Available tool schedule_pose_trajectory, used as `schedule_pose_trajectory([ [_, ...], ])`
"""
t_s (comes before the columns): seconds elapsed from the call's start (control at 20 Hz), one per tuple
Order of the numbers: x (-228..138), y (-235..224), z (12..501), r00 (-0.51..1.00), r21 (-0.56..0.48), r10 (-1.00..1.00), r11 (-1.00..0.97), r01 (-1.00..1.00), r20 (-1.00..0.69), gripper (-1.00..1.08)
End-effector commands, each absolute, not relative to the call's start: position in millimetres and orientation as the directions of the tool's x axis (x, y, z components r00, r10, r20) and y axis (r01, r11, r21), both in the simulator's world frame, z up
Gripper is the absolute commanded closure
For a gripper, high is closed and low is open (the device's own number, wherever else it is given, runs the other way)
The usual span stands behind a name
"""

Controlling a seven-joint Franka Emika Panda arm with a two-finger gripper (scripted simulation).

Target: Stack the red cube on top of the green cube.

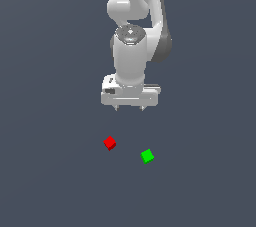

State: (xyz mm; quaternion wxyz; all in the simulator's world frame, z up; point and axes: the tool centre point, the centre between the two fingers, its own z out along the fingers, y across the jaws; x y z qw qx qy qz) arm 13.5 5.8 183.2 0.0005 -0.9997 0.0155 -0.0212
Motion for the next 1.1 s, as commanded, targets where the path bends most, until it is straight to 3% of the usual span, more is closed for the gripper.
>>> schedule_pose_trajectory([
  [0.0, 13.5, 5.8, 183.2, 0.999, -0.002, -0.031, -1.0, -0.031, 0.042, -0.92],
  [1.05, 30.8, -29.1, 146.7, 0.979, 0.001, 0.204, -0.979, 0.204, 0.03, -0.92],
])
